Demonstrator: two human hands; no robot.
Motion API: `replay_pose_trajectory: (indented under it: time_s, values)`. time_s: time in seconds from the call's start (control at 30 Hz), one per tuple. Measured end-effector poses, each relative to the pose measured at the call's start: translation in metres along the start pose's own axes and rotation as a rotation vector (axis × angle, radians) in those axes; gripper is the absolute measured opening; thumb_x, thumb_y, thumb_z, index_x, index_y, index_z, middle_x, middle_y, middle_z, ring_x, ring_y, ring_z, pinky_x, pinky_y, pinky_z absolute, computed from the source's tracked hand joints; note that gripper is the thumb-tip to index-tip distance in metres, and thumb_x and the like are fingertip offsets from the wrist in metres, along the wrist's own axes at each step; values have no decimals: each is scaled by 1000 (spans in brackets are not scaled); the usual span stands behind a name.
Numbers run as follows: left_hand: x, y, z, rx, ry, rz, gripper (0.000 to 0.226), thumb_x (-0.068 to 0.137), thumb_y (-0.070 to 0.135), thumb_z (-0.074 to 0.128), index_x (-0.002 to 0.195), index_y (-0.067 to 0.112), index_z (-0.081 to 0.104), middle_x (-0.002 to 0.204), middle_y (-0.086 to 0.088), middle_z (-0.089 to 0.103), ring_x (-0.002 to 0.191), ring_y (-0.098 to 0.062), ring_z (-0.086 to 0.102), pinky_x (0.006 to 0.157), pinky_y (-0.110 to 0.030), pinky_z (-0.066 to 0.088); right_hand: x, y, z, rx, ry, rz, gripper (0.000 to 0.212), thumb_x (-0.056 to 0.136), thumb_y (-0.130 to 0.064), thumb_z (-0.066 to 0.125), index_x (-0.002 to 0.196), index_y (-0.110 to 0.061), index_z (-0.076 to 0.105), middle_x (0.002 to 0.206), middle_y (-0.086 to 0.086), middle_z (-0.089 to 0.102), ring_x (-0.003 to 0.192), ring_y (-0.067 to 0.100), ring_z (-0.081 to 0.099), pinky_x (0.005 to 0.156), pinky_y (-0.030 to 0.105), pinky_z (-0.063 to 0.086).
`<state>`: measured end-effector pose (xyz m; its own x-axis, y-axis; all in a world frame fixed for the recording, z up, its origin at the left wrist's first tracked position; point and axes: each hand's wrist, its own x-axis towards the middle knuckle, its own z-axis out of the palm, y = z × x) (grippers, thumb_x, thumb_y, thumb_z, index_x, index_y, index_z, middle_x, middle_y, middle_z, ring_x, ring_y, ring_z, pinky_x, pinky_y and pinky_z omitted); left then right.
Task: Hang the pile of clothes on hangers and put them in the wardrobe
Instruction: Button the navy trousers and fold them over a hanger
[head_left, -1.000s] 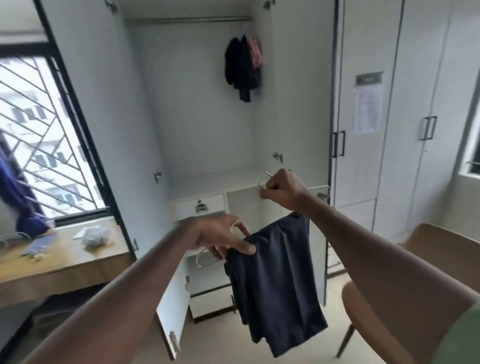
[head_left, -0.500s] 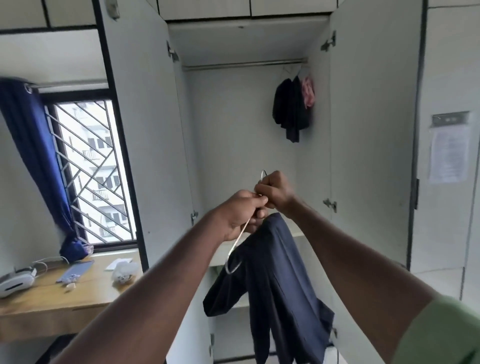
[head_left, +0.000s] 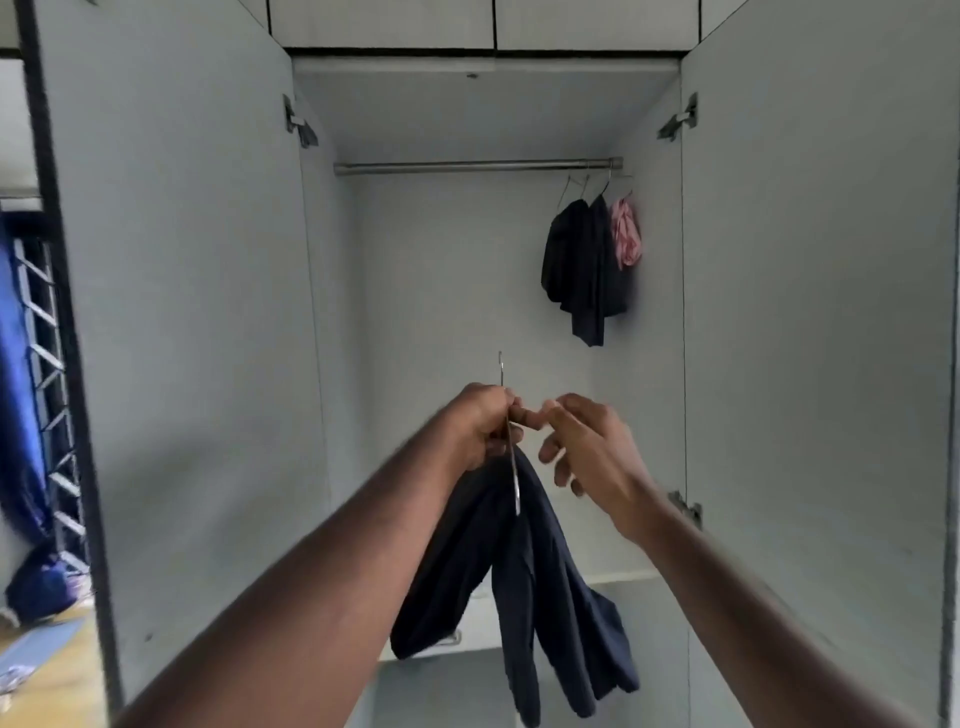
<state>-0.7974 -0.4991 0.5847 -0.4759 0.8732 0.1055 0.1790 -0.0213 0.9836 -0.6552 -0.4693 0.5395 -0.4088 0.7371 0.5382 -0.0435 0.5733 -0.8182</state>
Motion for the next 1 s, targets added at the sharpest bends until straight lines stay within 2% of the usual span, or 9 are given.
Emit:
replay_pose_trajectory:
  time_s: [0.07, 0.17, 0.3, 0.37, 0.5, 0.6, 0.73, 0.87, 1.0]
  values:
    - [32, 7, 0, 24, 7, 19, 25, 106, 13, 36, 92, 10, 56, 53, 2, 67, 46, -12, 47, 45, -22, 26, 8, -2, -2, -2, -39, 23, 40, 102, -47, 51, 91, -14, 69, 75, 11, 66, 53, 20, 55, 44, 26, 37]
    - [81, 13, 0, -21, -10, 16, 31, 104, 9, 36, 80, 7, 55, 68, -5, 74, 41, -11, 45, 48, -26, 24, 27, -11, 4, -238, -149, 61, 43, 94, -60, 58, 89, -20, 71, 81, 11, 72, 54, 20, 64, 45, 30, 45]
    - [141, 17, 4, 15, -57, 44, 25, 101, 2, 32, 84, 4, 51, 86, -14, 77, 46, -14, 46, 40, -23, 19, 64, -6, 28, -760, -136, 85, 33, 98, -45, 53, 91, -16, 67, 68, 6, 71, 56, 24, 70, 62, 36, 62]
    - [171, 21, 8, 10, -101, 75, 20, 101, 1, 33, 94, 1, 51, 86, -15, 77, 42, -13, 51, 40, -23, 19, 89, 5, 40, -910, -43, 60, 30, 104, -36, 42, 96, -14, 60, 79, 6, 66, 68, 24, 70, 71, 39, 60]
    - [225, 38, 11, 16, -185, 124, 25, 100, 0, 32, 116, -4, 51, 89, -16, 76, 42, -14, 58, 41, -22, 21, 144, 23, 58, -1123, 100, 53, 24, 107, -24, 41, 123, -12, 55, 92, 5, 51, 88, 26, 58, 70, 34, 45]
    - [263, 51, 8, 11, -237, 165, 27, 101, 2, 32, 121, -4, 49, 84, -13, 76, 46, -14, 60, 40, -21, 23, 182, 35, 68, -1202, 206, 95, 24, 106, -21, 42, 124, -13, 55, 107, 8, 58, 103, 29, 62, 73, 35, 46]
    - [312, 68, -1, 33, -281, 180, 31, 102, 7, 34, 117, -2, 60, 86, -8, 78, 50, -10, 60, 45, -21, 27, 232, 43, 60, -1264, 376, 91, 22, 106, -23, 43, 121, -16, 57, 112, 7, 62, 103, 30, 62, 70, 36, 42]
    - [363, 78, -12, 67, -266, 261, 36, 99, 8, 34, 115, 3, 66, 84, -2, 79, 55, -9, 63, 49, -23, 31, 283, 45, 47, -1257, 434, -27, 21, 107, -26, 44, 113, -14, 59, 105, 10, 63, 79, 27, 47, 68, 36, 40]
    - [409, 92, -34, 170, -134, 394, 25, 96, 9, 42, 105, 3, 65, 83, -8, 78, 54, -16, 61, 51, -23, 29, 344, 49, 30, -1265, 462, -109, 24, 108, -28, 44, 106, -11, 60, 88, 9, 54, 79, 30, 51, 67, 39, 41]
